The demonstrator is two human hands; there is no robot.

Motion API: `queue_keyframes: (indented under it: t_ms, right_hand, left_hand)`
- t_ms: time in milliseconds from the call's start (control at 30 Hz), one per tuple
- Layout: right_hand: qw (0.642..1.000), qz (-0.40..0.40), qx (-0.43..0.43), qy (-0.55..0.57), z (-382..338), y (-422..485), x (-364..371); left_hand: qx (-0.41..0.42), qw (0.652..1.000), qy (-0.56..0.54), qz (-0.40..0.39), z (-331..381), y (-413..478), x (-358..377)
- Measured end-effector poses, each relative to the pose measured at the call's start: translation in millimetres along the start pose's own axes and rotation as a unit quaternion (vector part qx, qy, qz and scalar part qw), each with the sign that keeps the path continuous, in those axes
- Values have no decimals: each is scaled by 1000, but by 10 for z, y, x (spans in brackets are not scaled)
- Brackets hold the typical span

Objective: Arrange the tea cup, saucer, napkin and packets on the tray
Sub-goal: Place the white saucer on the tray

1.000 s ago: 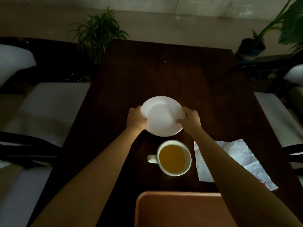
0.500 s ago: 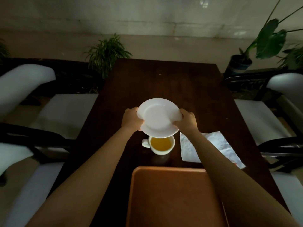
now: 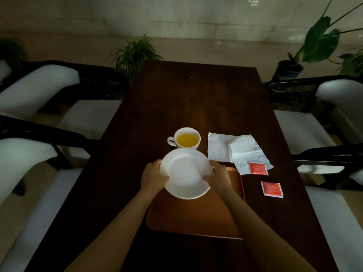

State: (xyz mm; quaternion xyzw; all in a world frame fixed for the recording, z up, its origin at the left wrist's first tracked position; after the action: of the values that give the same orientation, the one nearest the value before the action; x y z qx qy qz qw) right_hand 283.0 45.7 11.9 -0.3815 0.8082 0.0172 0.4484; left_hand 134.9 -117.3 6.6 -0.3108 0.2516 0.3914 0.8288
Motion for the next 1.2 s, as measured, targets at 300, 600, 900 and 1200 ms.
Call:
queue_keyframes:
  t_ms: [300,600,900,1200]
  right_hand:
    - [999,-28,28,-17,365,-255,292]
    - [996,-37,58,-50,512,-266,393]
    - [993,3,51,-107,525,-249,341]
    - [996,46,30,77,117,337,-54]
  left_hand:
    - [-49,998,29,-28,-343,-361,328]
    - [-43,996,74,-27,-364,-368,438]
    - [-40,985,162,-40,-386,-291,412]
    - [54,994,65,69,384,547,-338]
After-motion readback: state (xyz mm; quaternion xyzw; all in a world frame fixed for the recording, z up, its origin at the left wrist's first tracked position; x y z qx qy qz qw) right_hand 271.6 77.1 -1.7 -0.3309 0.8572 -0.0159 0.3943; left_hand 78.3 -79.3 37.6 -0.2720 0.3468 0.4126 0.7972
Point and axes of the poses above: each hand's wrist, its own y-axis towards the middle knuckle, its own x-axis out of the palm, z = x × y, the point moved 9 cm from there along y, towards the middle knuckle, and after that the axes turned 4 degrees about -y, right-handed, at the moved point
